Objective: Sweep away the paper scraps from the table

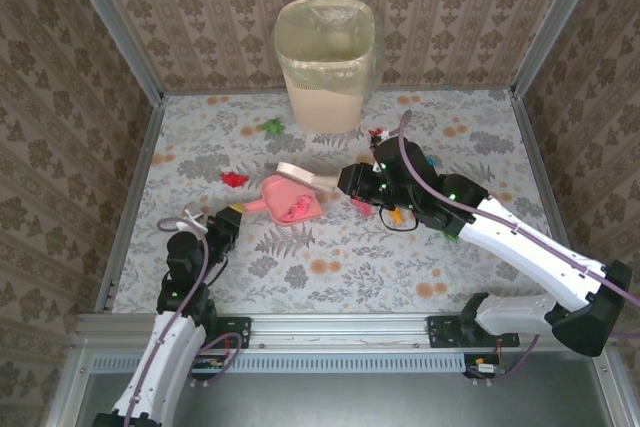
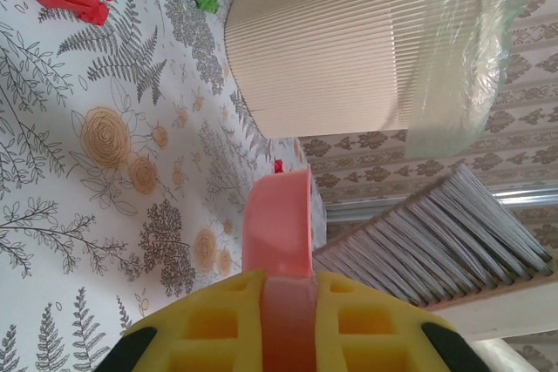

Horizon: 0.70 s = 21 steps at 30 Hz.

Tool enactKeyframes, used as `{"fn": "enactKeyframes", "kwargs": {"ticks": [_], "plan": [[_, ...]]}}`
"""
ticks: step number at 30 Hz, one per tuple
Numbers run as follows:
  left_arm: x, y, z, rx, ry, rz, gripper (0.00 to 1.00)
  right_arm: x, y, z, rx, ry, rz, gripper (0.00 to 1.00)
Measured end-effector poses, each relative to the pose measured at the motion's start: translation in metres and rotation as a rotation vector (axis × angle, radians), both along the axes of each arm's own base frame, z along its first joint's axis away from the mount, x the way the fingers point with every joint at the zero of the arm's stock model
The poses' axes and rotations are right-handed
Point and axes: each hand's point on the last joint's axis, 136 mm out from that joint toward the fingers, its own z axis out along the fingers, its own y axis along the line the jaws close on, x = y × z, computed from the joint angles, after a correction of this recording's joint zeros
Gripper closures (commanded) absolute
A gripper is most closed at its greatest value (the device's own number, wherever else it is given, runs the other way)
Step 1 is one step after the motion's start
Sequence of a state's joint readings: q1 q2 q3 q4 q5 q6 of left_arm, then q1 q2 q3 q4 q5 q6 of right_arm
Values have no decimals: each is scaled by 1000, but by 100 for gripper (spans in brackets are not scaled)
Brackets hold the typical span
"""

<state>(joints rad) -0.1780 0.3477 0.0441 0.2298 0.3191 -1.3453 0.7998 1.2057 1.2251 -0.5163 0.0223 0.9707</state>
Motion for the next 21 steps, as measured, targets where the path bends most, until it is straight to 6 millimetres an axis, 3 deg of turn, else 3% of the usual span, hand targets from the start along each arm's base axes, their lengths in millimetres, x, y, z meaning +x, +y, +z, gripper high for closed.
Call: {"fn": "enactKeyframes", "kwargs": {"ticks": [12, 17, 21], "plan": [[3, -4, 11, -32, -34, -17, 100, 1, -28, 13, 27, -103, -66, 100], [3, -5, 13, -34, -43, -17, 100, -1, -68, 24, 14, -202, -144, 100], [3, -5, 16, -39, -54, -20, 100, -1, -113, 30, -20, -293, -255, 100]]}}
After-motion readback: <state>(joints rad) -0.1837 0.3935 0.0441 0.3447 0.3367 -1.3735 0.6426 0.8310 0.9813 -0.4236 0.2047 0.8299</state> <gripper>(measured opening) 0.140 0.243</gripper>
